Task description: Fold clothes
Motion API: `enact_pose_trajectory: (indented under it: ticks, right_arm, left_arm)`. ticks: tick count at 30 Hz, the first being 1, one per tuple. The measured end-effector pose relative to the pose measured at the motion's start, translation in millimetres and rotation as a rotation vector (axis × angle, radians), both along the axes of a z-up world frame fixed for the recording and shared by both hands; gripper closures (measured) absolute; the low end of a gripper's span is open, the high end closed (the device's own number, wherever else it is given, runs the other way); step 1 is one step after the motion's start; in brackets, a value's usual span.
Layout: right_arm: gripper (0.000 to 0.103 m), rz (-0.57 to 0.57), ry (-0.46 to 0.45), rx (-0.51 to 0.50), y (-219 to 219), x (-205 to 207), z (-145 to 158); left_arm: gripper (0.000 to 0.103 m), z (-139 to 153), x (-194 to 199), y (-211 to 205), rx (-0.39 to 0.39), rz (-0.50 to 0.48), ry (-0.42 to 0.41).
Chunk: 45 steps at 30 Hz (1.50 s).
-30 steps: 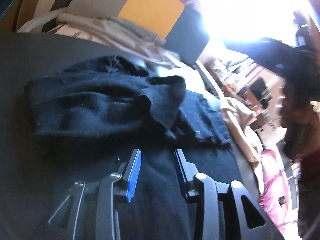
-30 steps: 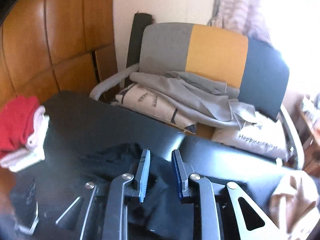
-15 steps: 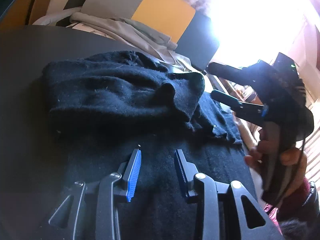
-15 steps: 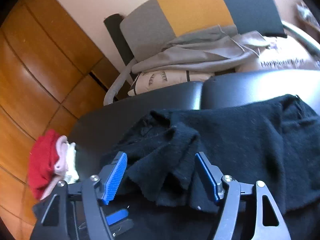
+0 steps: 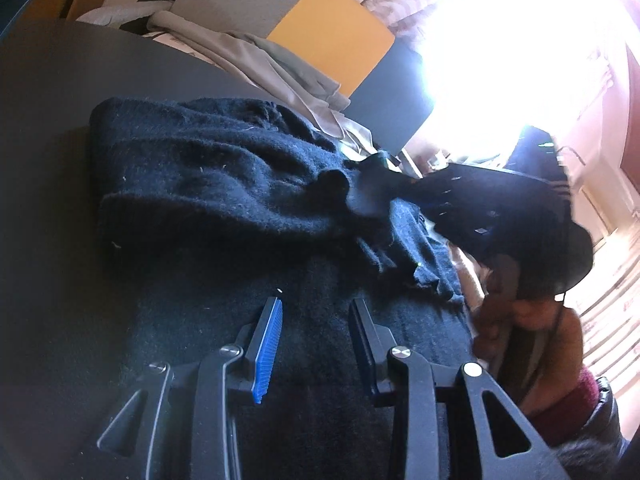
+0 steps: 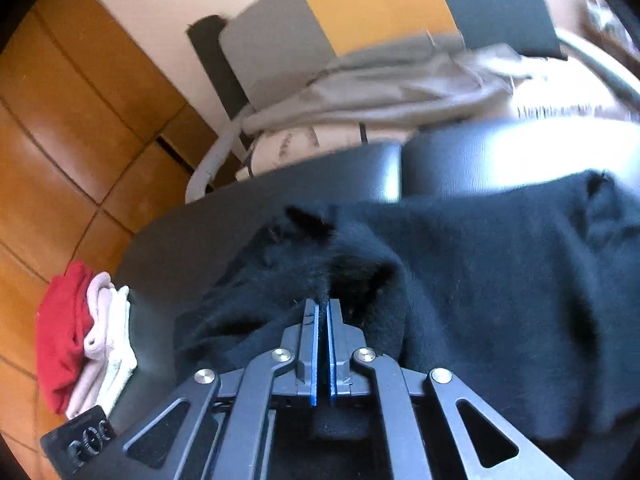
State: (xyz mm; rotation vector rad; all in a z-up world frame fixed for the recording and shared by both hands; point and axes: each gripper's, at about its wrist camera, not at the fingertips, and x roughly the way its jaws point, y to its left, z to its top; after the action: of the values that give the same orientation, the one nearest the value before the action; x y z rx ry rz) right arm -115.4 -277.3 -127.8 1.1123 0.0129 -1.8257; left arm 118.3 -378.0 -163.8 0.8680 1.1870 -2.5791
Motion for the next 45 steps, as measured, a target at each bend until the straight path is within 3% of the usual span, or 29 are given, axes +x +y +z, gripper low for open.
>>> enact_pose_trajectory:
  ticks: [5,9,10,11,12,13,14,16,18,22,23,24,25,27,30,34,41,45]
  right_arm:
    - [0.099,0.019,0.082,-0.033,17,-7,50]
    - [0.093,0.004,0.047,-0.045,31,-13,45]
    - [0.087,-0.016,0.023,-0.05,36,-14,37]
    - [0.06,-0.036,0.0,-0.054,41,-15,30]
    - [0.023,-0.057,-0.024,-0.059,46,-15,23]
    - [0.015,-0.076,-0.041,-0.064,50,-16,16]
    - [0.015,-0.088,-0.045,-0.066,52,-16,10]
    - [0.017,-0.096,-0.035,-0.058,54,-16,1]
    - [0.025,-0.075,-0.012,-0.039,48,-13,-4]
    - [0.026,-0.014,0.036,-0.01,26,-2,-13]
    - [0.036,-0.005,0.046,0.008,19,-1,-15]
    - [0.071,-0.001,0.063,0.042,12,0,-18]
    - [0.093,0.01,0.086,0.076,5,1,-18]
    - [0.094,0.049,0.151,0.142,-3,7,-14]
    - [0.094,0.111,0.338,0.242,-5,20,5]
    - [0.094,0.125,0.576,0.283,10,24,62]
    - [0.094,0.137,0.698,0.185,19,21,173]
    - [0.094,0.154,0.694,0.164,20,24,199]
  left_arm:
    - [0.069,-1,0,1,0.001,0.003,0.003]
    - [0.069,-2,0,1,0.005,0.006,0.009]
    - [0.069,-3,1,1,0.006,0.006,0.01]
    - [0.069,-3,1,1,0.007,0.005,0.01]
    - [0.069,-3,1,1,0.008,0.005,0.011]
    - [0.069,-3,1,1,0.01,0.005,0.013]
    - [0.069,-4,2,0,0.011,0.005,0.014]
    - [0.069,-4,2,-1,0.014,0.005,0.016]
    - [0.069,-5,1,-1,0.016,0.005,0.018]
    - [0.069,-6,2,-2,0.024,0.004,0.024]
    - [0.069,-6,3,-3,0.024,0.004,0.025]
    - [0.069,-6,3,-3,0.025,0.005,0.025]
    - [0.069,-5,4,-3,0.025,0.005,0.026]
    - [0.069,-5,5,-3,0.025,0.005,0.027]
    - [0.066,0,3,1,0.0,-0.009,0.003]
    - [0.064,19,-6,11,-0.06,-0.064,0.022]
    - [0.064,47,-46,24,-0.131,-0.109,0.06]
    - [0.064,58,-82,23,-0.223,-0.096,0.043]
